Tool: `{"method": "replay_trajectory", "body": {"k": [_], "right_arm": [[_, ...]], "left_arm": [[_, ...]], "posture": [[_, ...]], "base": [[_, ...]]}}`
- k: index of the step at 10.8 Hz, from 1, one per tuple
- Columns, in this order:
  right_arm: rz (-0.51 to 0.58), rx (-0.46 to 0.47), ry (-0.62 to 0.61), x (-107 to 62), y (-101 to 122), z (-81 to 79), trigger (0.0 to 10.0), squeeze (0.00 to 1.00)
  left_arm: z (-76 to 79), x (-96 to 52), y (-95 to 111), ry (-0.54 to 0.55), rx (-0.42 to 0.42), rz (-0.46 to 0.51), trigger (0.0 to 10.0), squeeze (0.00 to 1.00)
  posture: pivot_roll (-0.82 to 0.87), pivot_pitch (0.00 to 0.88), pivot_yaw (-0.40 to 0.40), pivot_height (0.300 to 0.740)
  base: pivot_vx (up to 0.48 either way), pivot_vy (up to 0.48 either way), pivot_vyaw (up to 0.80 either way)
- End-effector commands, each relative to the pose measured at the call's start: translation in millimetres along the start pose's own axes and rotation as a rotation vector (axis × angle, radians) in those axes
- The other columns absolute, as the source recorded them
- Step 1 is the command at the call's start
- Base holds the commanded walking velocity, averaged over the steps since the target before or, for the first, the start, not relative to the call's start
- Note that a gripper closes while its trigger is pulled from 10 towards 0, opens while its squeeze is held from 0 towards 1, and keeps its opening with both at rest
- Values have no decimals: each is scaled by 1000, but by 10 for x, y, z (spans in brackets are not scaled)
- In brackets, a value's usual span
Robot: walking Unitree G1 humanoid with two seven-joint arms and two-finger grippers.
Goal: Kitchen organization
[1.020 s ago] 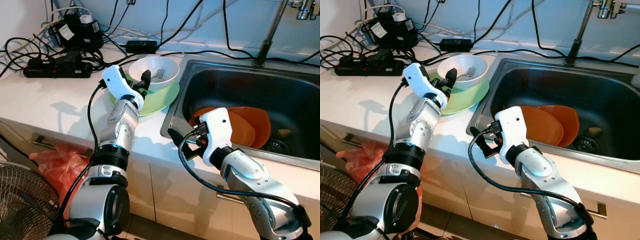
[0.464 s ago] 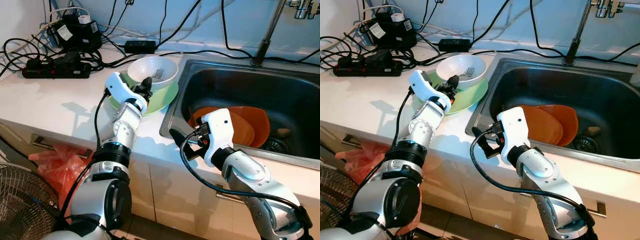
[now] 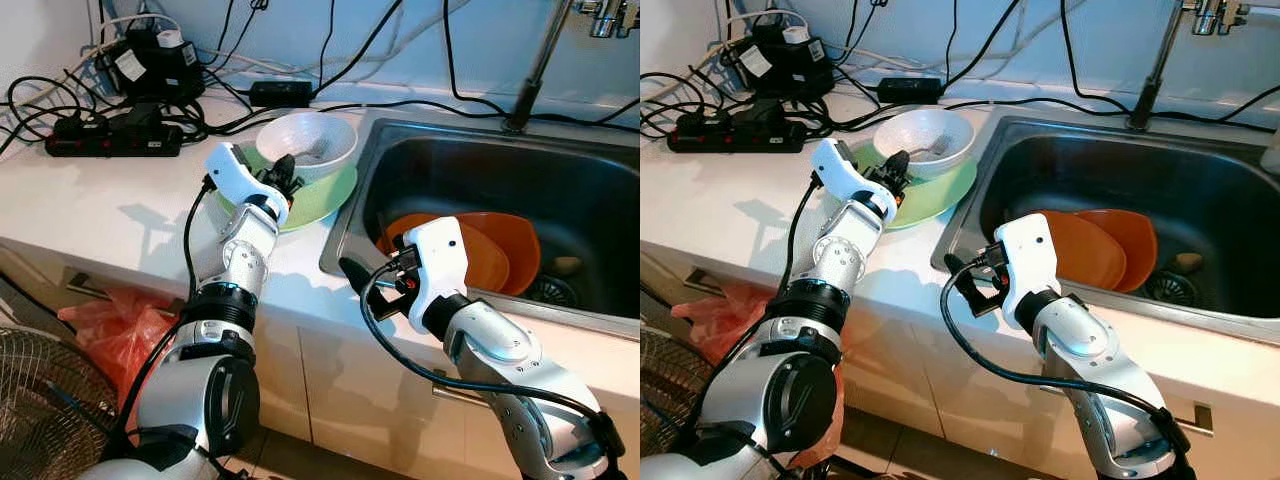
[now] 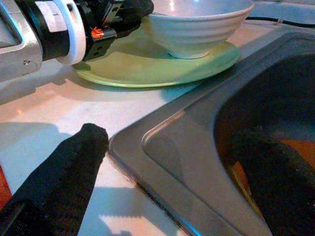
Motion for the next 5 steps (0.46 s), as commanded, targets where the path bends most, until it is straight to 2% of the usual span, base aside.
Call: {"method": "replay_trajectory", "body": {"k": [1,3,5], "right_arm": [[12,-16,-9,5,38,12,10000,0],[12,-16,-10,7,40,14,10000,0],[14,-17,-10,12,42,15,10000,0]], "left_arm": [[52,30,72,-12,4,15,0,0],[70,31,97,-21,30,29,0,0],[139,31,177,-52,103,76,0,0]], "posture": [[-155,0,95,740],[-155,0,96,740],[-155,0,96,740]], "base": [[0,0,0],[0,0,0],[0,0,0]]}}
Point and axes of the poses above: a point about 5 cm out from each wrist's last joint towards the gripper, its own x axis pointing out of the wrist towards the gripper, its own y axis along the axis of the wrist's last joint, z = x × y, the point moved 1 cm from there along x, pointing out of the wrist towards the gripper, and after that the axes turned 5 degrees about x, right-handed, at the moved point
